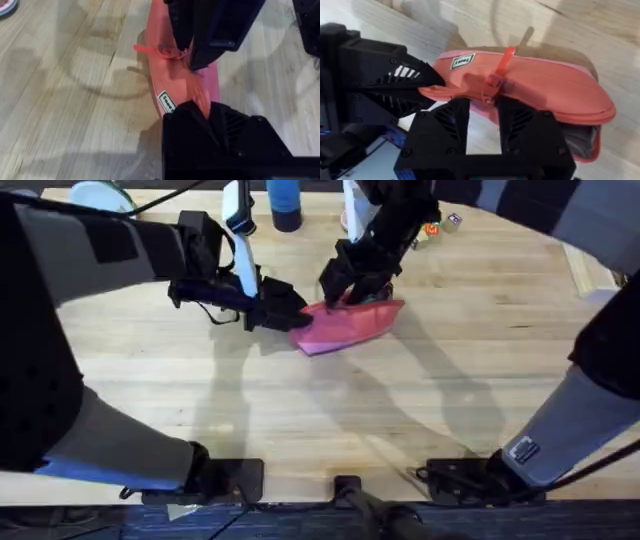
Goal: Unzip the bag, pick up the pens from the table one at a time and place them inside, then zip the bag closed.
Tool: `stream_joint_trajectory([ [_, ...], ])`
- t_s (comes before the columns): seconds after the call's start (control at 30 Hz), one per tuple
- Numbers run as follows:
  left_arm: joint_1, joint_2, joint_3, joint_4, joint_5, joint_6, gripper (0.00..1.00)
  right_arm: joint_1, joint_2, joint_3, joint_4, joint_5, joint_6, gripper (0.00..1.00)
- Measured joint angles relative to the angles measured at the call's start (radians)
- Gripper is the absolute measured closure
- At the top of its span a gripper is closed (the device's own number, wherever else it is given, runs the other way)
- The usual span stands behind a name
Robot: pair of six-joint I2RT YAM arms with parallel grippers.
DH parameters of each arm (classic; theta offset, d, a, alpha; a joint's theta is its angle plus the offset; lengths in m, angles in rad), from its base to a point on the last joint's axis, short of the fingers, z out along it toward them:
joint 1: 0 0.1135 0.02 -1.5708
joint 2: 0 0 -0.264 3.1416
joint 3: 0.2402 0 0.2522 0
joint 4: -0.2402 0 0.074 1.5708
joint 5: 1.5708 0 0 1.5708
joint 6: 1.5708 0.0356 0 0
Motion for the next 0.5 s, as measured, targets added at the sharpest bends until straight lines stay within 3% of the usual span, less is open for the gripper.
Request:
stream_joint_trajectory([
  [0.27, 0.000, 0.000, 0.000, -0.005, 0.002, 0.000, 0.959, -0.067, 0.000, -0.002, -0.005, -0.099, 0.035, 0.690],
  [0.5, 0.000, 0.000, 0.000, -0.007, 0.004, 0.000, 0.959, -0.113, 0.000, -0.002, 0.002, -0.112, 0.082, 0.631],
])
